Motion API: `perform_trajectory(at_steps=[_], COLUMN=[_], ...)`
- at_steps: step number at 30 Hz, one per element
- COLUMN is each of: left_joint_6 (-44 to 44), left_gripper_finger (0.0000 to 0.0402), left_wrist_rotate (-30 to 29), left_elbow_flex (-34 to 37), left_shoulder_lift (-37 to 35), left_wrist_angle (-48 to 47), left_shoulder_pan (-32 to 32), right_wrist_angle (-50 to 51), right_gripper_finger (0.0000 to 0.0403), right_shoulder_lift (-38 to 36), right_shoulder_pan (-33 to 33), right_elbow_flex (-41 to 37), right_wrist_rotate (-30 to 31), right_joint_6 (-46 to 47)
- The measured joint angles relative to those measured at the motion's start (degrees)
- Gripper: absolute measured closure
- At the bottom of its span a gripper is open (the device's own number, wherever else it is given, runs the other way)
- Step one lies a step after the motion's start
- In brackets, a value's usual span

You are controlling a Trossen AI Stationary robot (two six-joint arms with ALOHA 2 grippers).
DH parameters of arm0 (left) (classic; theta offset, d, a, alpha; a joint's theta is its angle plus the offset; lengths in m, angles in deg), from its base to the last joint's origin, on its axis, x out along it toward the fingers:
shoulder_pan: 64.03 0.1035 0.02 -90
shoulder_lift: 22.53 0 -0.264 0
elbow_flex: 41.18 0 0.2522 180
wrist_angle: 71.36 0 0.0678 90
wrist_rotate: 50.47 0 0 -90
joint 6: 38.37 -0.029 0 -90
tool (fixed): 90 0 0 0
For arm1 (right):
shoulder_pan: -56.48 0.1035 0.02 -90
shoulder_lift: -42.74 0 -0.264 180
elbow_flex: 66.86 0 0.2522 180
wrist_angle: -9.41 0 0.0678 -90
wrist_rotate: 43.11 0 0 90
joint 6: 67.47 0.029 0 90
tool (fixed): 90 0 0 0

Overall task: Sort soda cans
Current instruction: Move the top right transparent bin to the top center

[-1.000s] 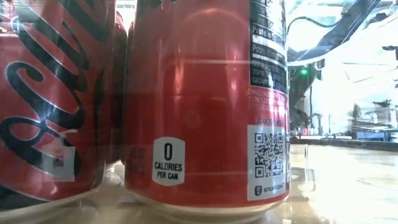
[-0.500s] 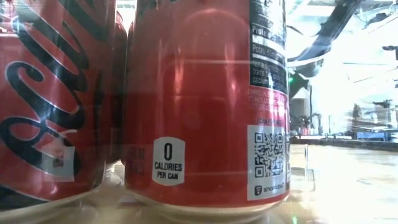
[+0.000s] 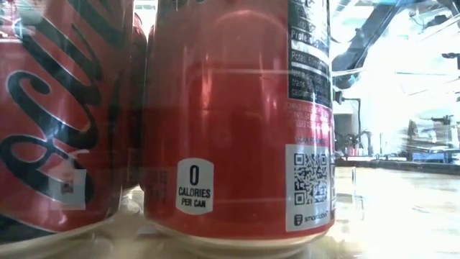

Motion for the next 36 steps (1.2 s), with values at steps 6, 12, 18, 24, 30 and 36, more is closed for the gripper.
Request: perform_trajectory(at_steps=[6, 12, 18, 24, 30, 36], left_joint_6=[-0.6, -0.5, -0.5, -0.4, -0.4, -0.4], left_gripper_finger=[0.0401, 0.0401, 0.0401, 0.0401, 0.0401, 0.0401], left_wrist_rotate=[0.0, 0.0, 0.0, 0.0, 0.0, 0.0], left_elbow_flex=[0.0, 0.0, 0.0, 0.0, 0.0, 0.0], left_shoulder_lift=[0.0, 0.0, 0.0, 0.0, 0.0, 0.0], left_wrist_angle=[-0.1, -0.1, -0.2, -0.2, -0.3, -0.9], left_shoulder_pan=[0.0, 0.0, 0.0, 0.0, 0.0, 0.0], right_wrist_angle=[0.1, 0.7, 0.6, 0.0, -0.8, 1.1], right_gripper_finger=[0.0403, 0.0403, 0.0403, 0.0403, 0.0403, 0.0398], right_shoulder_lift=[0.0, 0.0, -0.1, -0.1, -0.1, -1.3], right_shoulder_pan=[1.0, 1.7, 1.6, 1.6, 1.6, 1.5], right_elbow_flex=[1.9, 4.1, 4.8, 4.8, 4.8, 4.8], right_wrist_rotate=[-0.2, -0.7, -0.7, -0.7, -0.6, -0.6], right_joint_6=[0.0, -1.0, -1.5, -2.6, -4.2, -5.3])
